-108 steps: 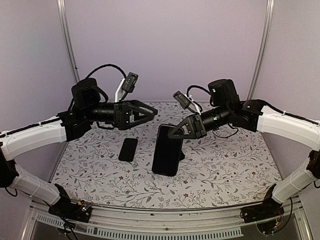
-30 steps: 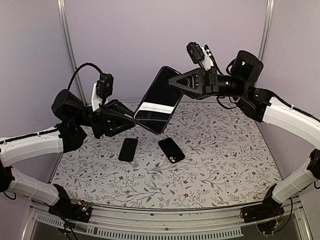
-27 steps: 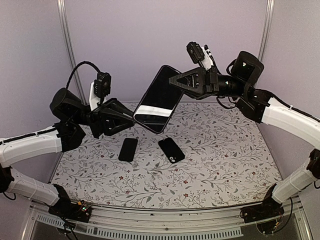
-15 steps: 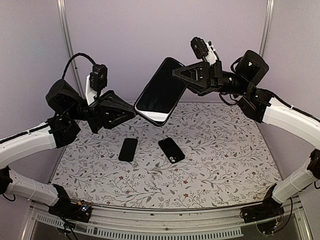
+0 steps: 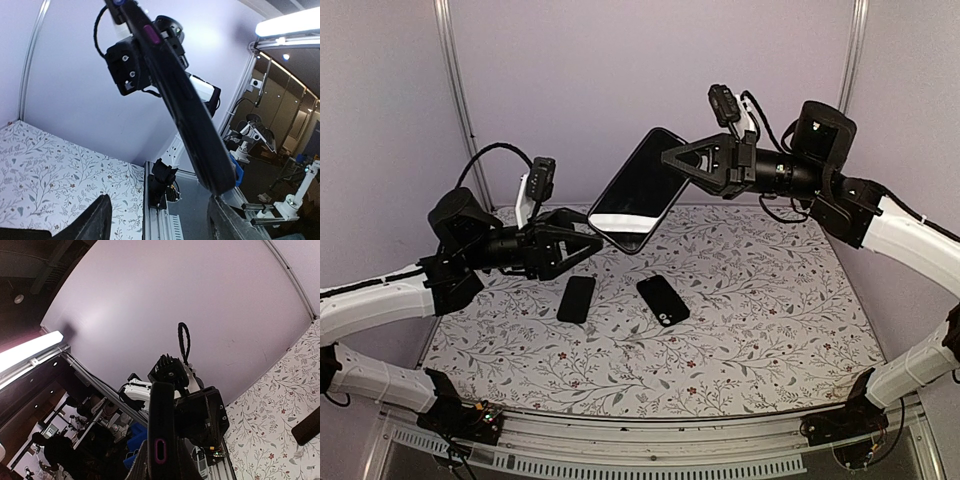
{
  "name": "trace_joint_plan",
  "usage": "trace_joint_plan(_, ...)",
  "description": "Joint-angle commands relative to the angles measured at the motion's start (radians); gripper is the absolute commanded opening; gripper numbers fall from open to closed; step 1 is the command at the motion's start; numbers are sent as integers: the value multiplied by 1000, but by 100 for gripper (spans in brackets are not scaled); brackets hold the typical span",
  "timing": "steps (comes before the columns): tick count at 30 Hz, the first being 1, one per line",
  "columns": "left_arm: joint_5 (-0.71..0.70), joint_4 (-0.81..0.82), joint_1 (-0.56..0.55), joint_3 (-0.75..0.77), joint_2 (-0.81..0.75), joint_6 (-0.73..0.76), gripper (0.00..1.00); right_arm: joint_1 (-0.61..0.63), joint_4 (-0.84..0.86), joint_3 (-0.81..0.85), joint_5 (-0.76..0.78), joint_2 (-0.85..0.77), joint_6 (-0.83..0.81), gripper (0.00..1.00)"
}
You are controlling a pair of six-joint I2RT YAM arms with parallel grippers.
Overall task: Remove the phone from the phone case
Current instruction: Remove the phone from the bottom left corner of the phone case.
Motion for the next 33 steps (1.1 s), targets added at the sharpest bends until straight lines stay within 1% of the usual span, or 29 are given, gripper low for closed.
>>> trace_joint_plan(1, -66, 202, -3, -48, 14, -138, 66, 24, -6, 1, 77, -24, -53, 0)
trace_joint_plan(3, -49, 229, -7, -35, 29, -151, 64, 24, -4, -2, 75, -19, -53, 0)
trace_joint_plan(9, -45, 210, -12, -1, 62, -143, 60, 24, -3, -6, 71, -22, -57, 0)
trace_joint_plan(14, -34, 233, -18, -2, 70, -153, 63, 24, -27, -8, 102, -27, -84, 0)
trace_joint_plan(20, -30, 239, -24, 2, 71, -148, 66, 24, -38, -3, 104, -16, -100, 0)
trace_joint_plan(27, -37, 228, -26, 7, 78, -141, 66, 24, -38, 1, 96, -11, -104, 0)
trace_joint_plan(33, -41, 228, -27, 5, 82, -133, 59, 24, -14, -3, 84, -17, -88, 0)
